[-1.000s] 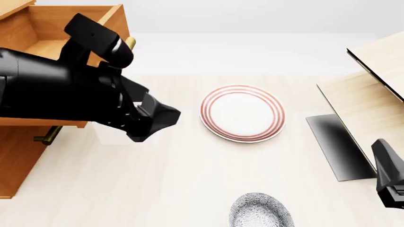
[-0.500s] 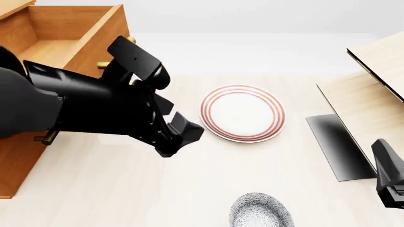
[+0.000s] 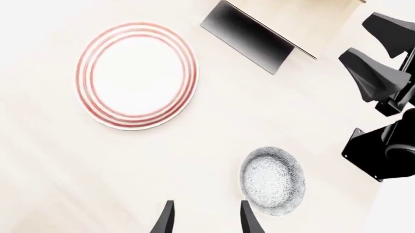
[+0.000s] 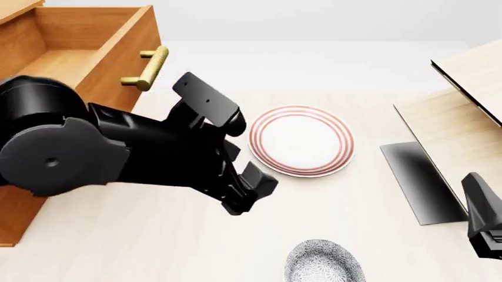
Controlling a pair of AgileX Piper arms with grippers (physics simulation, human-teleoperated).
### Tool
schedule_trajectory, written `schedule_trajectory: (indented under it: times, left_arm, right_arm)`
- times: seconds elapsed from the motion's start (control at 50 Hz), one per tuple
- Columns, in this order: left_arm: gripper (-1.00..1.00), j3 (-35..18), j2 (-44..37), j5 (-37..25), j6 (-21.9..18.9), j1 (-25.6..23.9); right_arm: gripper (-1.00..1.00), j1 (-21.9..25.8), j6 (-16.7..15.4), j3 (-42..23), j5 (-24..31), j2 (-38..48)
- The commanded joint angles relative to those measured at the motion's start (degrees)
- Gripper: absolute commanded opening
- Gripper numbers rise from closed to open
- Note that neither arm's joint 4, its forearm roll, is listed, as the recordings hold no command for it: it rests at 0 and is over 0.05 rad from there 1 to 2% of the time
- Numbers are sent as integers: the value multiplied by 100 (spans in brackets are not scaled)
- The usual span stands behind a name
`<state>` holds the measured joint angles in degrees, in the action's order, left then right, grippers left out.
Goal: Open the top drawer of the cabinet and put the bowl in it.
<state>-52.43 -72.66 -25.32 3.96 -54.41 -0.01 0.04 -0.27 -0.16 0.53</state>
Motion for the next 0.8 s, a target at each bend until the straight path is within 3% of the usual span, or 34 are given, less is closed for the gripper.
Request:
schedule_trajectory:
  times: [0.02,0.8]
  left_arm:
    - [100,52,-282,220,123,-188]
    - [100,424,-630,950,539,-320]
  right_arm:
    - [100,1,-1,4,2,-8]
    - [100,0,-2,4,2,-8]
